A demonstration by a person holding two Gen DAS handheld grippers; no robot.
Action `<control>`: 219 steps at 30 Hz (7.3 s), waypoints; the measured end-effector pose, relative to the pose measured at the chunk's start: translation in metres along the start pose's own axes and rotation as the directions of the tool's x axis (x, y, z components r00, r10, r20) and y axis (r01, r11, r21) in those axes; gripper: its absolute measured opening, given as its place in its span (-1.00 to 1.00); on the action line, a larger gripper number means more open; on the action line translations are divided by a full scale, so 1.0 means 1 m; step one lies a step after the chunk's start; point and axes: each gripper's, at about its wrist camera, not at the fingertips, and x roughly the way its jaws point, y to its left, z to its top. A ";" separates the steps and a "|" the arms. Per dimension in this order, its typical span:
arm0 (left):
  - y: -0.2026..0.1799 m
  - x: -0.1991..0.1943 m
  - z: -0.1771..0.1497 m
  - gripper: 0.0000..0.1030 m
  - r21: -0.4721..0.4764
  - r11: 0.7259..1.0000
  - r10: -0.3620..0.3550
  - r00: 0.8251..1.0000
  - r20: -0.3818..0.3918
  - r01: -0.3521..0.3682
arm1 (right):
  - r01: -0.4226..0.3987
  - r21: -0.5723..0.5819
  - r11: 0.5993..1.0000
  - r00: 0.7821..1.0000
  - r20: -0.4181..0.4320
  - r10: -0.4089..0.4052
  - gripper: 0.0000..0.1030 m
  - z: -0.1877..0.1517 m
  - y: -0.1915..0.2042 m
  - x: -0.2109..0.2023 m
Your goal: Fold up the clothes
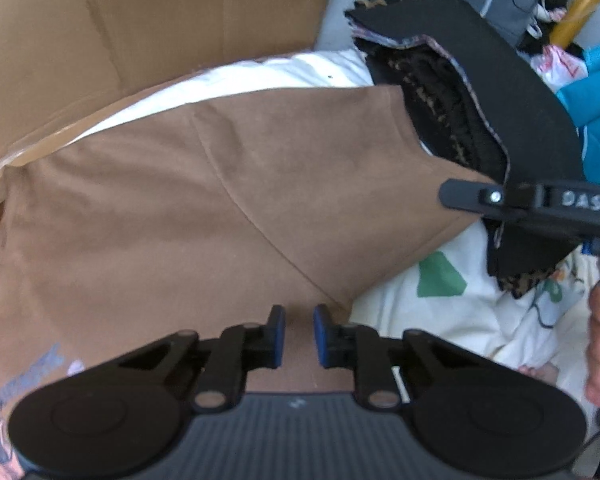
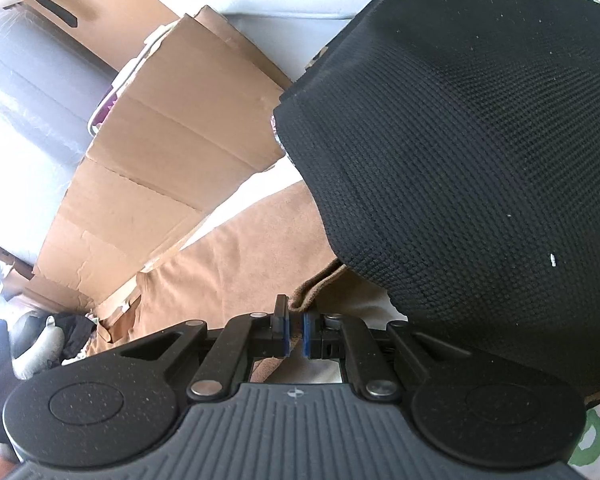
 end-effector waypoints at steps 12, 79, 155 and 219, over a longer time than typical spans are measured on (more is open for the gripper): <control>-0.002 0.022 -0.009 -0.71 0.020 1.000 -0.017 0.999 -0.034 0.017 | -0.029 -0.023 0.999 0.999 -0.016 0.029 -0.92 0.007 0.003 0.001; 0.089 -0.127 0.002 -0.05 -0.278 0.939 0.235 0.968 0.087 -0.202 | -0.348 -0.162 0.924 0.906 -0.312 0.286 -0.87 -0.036 0.070 0.038; 0.082 -0.137 0.014 -0.03 -0.213 0.969 0.158 0.978 0.134 -0.127 | -0.335 0.023 0.942 0.935 -0.116 0.336 -0.95 0.043 0.072 0.051; 0.202 0.012 -0.013 -0.39 -0.275 0.961 0.079 0.973 0.218 -0.016 | 0.001 -0.529 0.849 0.952 -0.259 -0.163 -0.12 -0.035 0.082 0.082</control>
